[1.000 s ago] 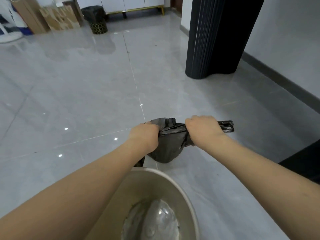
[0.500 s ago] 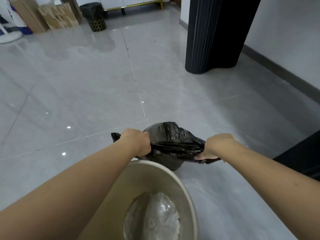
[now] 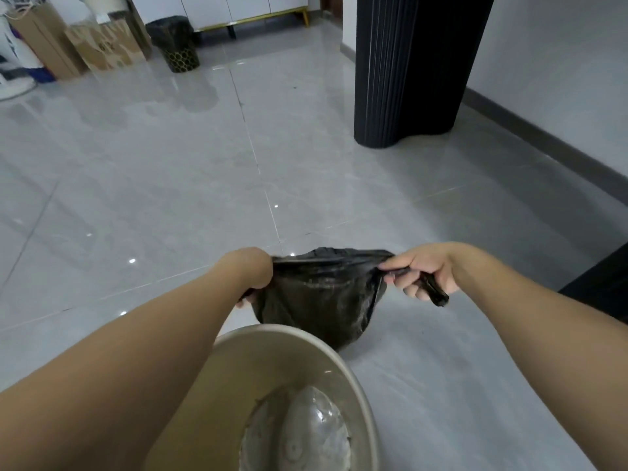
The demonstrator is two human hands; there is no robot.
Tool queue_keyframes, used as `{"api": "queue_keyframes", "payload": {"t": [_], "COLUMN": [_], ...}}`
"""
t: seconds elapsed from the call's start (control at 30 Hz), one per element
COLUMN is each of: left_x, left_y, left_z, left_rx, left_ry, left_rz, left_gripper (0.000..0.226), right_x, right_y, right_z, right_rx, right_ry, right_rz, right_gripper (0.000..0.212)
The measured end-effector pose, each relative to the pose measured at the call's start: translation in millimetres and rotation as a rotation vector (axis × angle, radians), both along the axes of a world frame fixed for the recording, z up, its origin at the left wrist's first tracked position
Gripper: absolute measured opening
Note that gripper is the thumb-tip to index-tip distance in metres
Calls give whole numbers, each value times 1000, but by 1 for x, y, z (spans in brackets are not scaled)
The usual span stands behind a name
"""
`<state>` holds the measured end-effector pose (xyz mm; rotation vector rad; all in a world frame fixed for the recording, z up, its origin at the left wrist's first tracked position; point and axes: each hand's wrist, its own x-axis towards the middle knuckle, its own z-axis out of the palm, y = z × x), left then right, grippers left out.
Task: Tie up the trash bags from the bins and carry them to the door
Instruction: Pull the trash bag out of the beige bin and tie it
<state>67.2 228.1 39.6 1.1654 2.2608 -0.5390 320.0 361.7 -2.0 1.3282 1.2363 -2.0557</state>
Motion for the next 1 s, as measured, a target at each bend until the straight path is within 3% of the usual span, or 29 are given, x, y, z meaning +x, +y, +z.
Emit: {"api": "queue_keyframes", "payload": {"t": [0.13, 0.23, 0.27, 0.33, 0.43, 0.53, 0.67, 0.73, 0.83, 0.93, 1.0], "left_x": [8, 22, 26, 32, 33, 25, 26, 35, 49, 58, 64], "left_y": [18, 24, 24, 21, 15, 12, 15, 15, 10, 4, 2], "left_z": [-5, -8, -6, 2, 13, 10, -7, -15, -27, -30, -31], "left_rx": [567, 698, 656, 354, -53, -112, 25, 200, 341, 264, 189], "left_ry": [-82, -129, -140, -166, -459, -778, -876, -635, -59, 296, 406], "left_rz": [205, 246, 250, 225, 427, 617, 602, 363, -298, -677, -827], "left_gripper": [14, 18, 18, 15, 33, 46, 31, 26, 26, 20, 27], "right_x": [8, 13, 16, 24, 31, 30, 17, 12, 7, 1, -3], "right_y": [7, -4, -9, -19, -27, -34, -44, -42, -39, -38, -39], "right_z": [-1, -14, -19, -30, -47, -58, -57, -54, -52, -54, -52], "right_rx": [70, 77, 93, 86, -84, -273, -408, -370, -319, -254, -241], "right_ry": [269, 170, 88, -22, 162, 498, 840, 893, 927, 911, 925], "right_rz": [-468, -403, -304, -126, -256, -626, -940, -1067, -1193, -1259, -1269], "right_gripper": [29, 42, 47, 58, 57, 36, 19, 20, 17, 38, 39]}}
